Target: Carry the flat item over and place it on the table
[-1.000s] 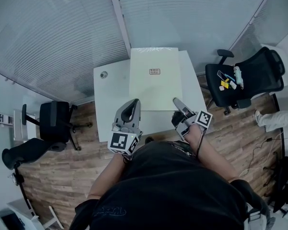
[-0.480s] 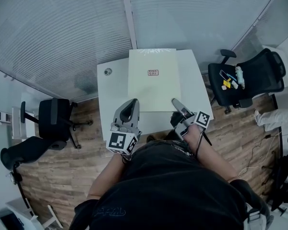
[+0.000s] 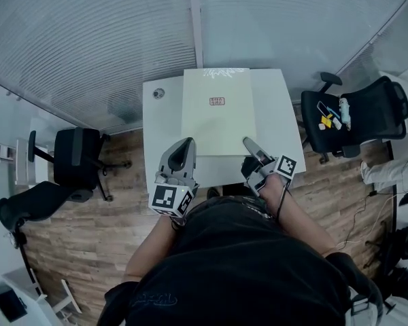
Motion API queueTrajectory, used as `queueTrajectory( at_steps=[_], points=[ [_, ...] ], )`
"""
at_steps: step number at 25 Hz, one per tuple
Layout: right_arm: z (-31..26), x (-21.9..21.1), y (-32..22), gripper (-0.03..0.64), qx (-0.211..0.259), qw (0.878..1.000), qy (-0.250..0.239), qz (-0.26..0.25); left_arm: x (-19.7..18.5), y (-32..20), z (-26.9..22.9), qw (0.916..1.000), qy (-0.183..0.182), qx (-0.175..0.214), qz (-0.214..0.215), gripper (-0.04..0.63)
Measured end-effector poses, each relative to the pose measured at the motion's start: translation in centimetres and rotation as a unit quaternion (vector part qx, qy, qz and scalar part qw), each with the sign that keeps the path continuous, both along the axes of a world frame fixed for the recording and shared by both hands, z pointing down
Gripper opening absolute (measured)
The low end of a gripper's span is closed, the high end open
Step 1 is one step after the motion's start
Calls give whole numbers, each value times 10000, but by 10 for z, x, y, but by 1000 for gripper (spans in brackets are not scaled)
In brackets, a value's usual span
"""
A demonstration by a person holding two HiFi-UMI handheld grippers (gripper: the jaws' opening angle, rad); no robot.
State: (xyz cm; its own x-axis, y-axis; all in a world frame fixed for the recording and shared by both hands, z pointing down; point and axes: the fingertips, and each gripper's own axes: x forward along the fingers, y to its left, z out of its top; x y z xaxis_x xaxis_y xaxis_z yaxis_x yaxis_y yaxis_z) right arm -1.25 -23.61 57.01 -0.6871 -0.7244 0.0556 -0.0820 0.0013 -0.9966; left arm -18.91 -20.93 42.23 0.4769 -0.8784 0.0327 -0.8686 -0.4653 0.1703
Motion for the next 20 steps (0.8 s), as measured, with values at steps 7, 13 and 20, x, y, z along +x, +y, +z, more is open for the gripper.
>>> queueTrajectory(
  at_steps=[7,13,20],
  points=[
    [7,-7,-5,290,-100,9999,42,-101,-6,-5,2,10000,5,-20,-58,12],
    [18,5,-17,290,-263,9996,53,-122,4,-18,7,9999,-13,-93,-67,12],
    [34,13,-32,290,-426,9989,102,-190,6,-40,25,9992,-21,-372,-115,12]
  ],
)
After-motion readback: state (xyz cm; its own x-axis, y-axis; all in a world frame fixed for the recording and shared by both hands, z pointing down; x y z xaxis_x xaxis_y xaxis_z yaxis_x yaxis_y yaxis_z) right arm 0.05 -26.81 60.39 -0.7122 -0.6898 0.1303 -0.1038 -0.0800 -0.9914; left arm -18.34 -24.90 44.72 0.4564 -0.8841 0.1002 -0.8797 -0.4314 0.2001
